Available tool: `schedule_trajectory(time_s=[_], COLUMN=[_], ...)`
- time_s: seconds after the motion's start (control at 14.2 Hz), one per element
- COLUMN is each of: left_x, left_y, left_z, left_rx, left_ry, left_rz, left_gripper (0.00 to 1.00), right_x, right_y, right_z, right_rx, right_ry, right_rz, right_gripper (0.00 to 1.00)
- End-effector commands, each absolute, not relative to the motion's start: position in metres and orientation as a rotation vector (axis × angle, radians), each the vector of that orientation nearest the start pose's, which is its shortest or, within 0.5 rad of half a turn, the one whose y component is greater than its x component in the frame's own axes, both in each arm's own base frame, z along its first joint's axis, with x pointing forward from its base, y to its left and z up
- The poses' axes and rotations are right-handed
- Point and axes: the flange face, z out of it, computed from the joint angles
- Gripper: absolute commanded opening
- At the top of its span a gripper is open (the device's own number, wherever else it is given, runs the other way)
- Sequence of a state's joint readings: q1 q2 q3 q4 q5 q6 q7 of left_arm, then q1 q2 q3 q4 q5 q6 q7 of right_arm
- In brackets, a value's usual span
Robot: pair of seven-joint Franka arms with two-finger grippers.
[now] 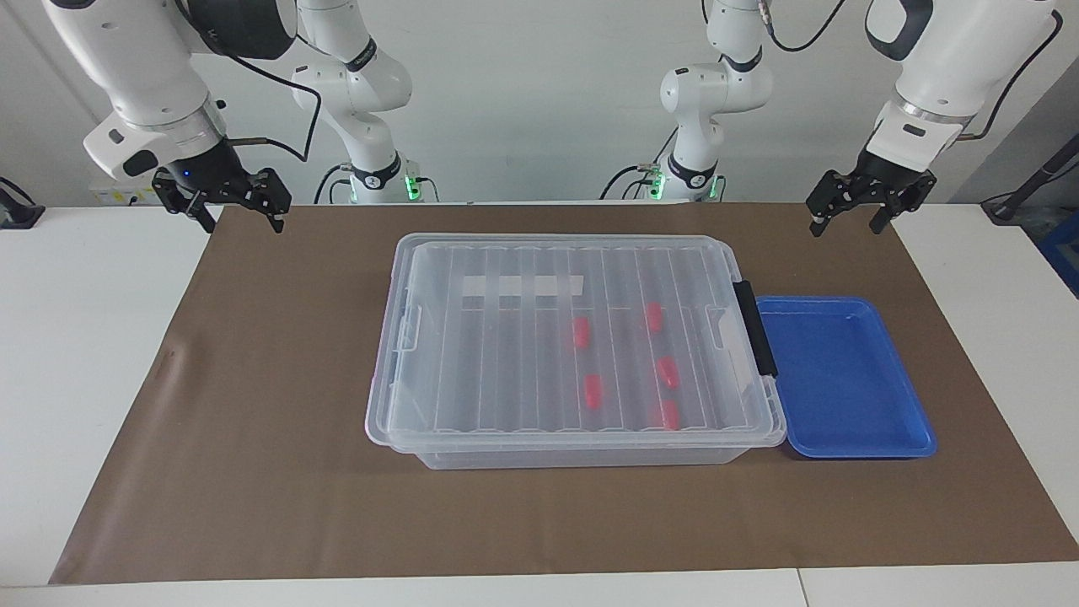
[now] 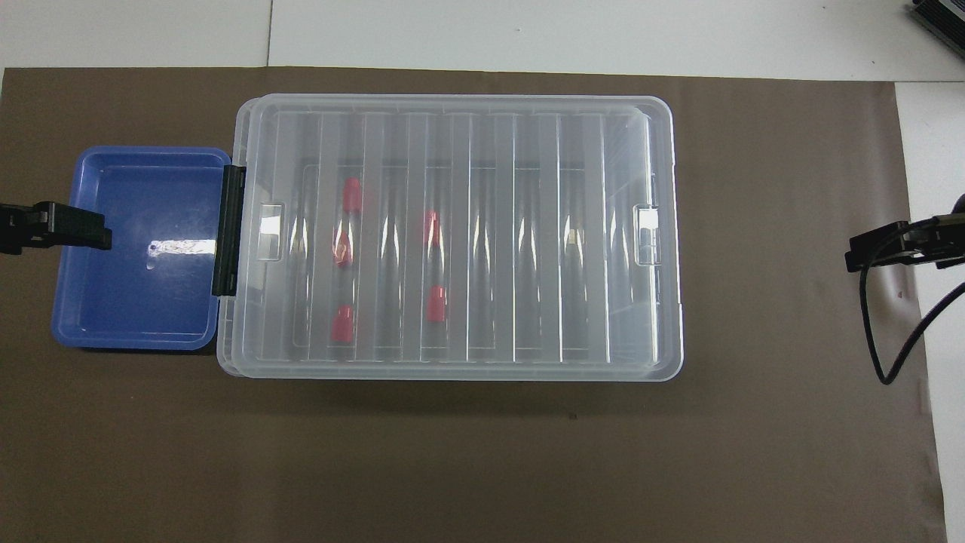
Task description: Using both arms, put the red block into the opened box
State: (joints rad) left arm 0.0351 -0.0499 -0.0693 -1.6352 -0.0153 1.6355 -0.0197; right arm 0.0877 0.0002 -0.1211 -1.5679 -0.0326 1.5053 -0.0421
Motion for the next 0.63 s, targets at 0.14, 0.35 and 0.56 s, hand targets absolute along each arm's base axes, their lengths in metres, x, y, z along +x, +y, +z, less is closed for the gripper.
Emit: schedule_trajectory(time_s=[0.14, 0.35, 0.56], left_x=[0.5368, 0.5368, 0.5368], left_y=[-0.0208, -0.0208, -0.0208], left_z=[0.6263, 0.6263, 0.6263], left_rx=[-3.167, -3.167, -3.167], left_ry=[0.021, 0.019, 0.016], left_rz=[-0.106, -0.106, -0.106], left_gripper=[1.00, 1.00, 1.00], right_x=[0.5463, 0.5467, 0.5476], right_y=[-0.0233, -0.0254, -0.0263], right_z=[0.6253, 0.6257, 0.6275], right_rx=[-3.135, -3.153, -3.154], right_ry=[-0.019, -0.019, -0.014], right_rz=[0.069, 0.064, 0.042], right_gripper=[1.00, 1.00, 1.00])
